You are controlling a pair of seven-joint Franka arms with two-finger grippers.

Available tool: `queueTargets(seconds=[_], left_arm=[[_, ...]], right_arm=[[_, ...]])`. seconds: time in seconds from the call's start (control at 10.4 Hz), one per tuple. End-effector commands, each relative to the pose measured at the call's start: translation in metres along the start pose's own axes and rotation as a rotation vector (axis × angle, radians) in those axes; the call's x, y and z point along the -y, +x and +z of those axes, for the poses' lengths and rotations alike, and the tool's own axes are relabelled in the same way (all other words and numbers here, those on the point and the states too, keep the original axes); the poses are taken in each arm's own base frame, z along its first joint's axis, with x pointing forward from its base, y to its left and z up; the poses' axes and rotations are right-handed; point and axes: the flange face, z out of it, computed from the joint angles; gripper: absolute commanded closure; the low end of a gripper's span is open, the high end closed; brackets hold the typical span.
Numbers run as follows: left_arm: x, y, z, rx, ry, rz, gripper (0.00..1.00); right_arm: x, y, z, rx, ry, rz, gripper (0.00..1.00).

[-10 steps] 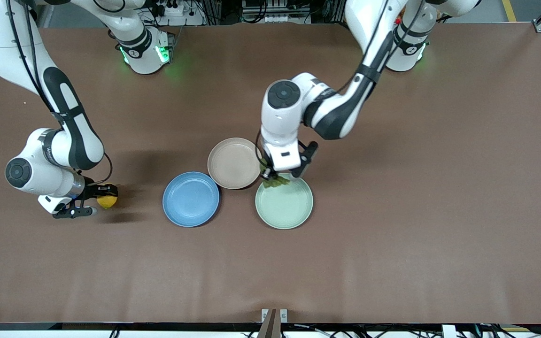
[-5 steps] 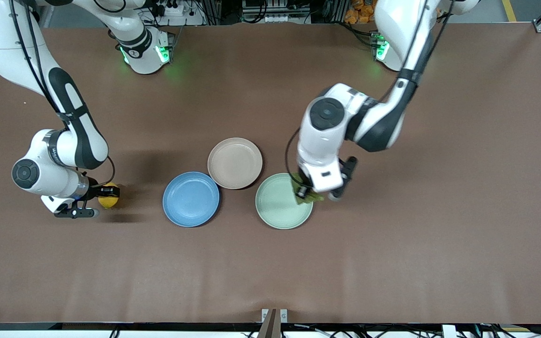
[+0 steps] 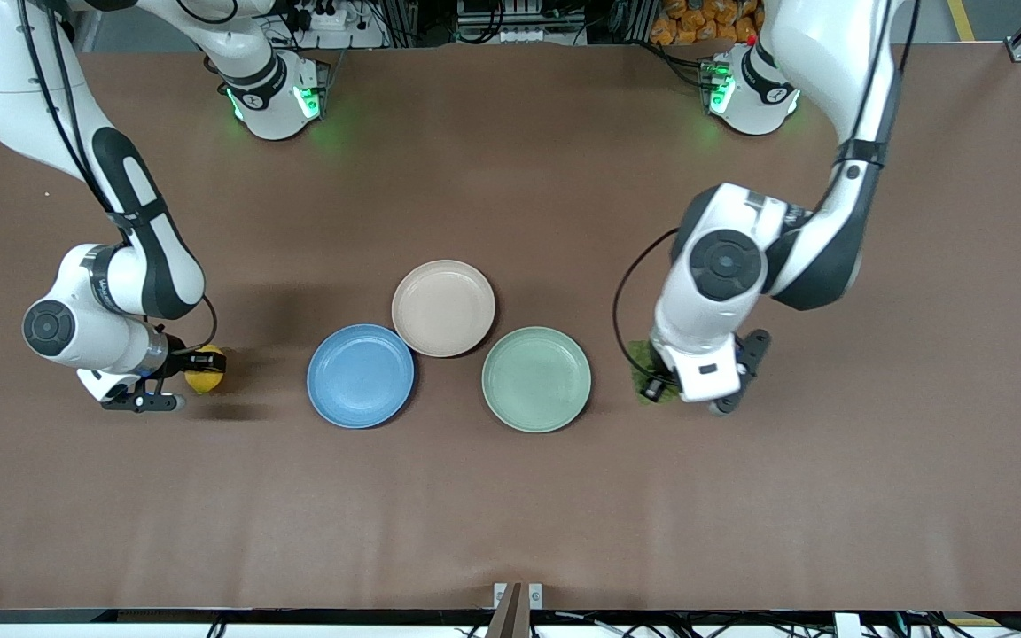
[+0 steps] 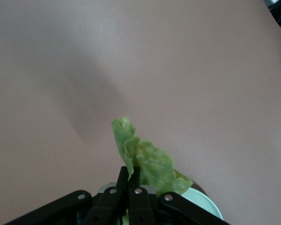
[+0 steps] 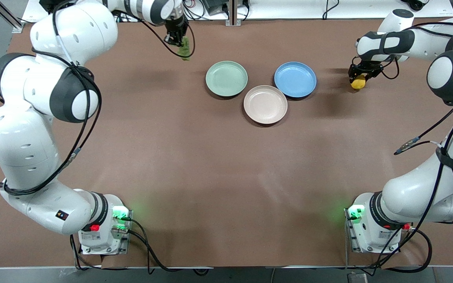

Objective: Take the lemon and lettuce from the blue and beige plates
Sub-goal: 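Lift the lettuce with the left gripper and carry it past the green plate, then lower and release the lemon and lettuce onto the table with both grippers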

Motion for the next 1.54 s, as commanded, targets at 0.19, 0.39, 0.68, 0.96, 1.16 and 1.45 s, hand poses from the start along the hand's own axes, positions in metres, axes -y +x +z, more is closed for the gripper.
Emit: queueTargets(seconds=[0.19, 0.39, 0.68, 0.96, 1.16, 1.45], left_arm=[[0.035, 0.067, -0.006, 0.068, 0.075, 0.180, 1.00], [0.050, 0.098, -0.008, 0.121, 0.083, 0.262, 1.00], [0.076, 0.132, -0.005, 0.222, 0.110, 0.465, 1.00], [0.083, 0.133, 0.004, 0.251, 0.132, 0.540, 1.00], [0.083, 0.133, 0.006, 0.257, 0.128, 0.592, 0.18], [0.095, 0.137, 0.003, 0.265, 0.130, 0.597, 0.00]], right_arm=[[-0.003, 0.003, 0.002, 0.004, -0.008, 0.017, 0.00], [-0.003, 0.011, -0.017, 0.045, -0.003, 0.020, 0.00], [-0.001, 0.016, -0.043, 0.103, 0.001, 0.018, 0.00], [0.000, 0.009, -0.071, 0.112, 0.002, 0.016, 0.00], [0.002, 0.002, -0.087, 0.111, 0.002, 0.013, 0.00], [0.001, -0.023, -0.099, 0.102, 0.002, 0.017, 0.00]])
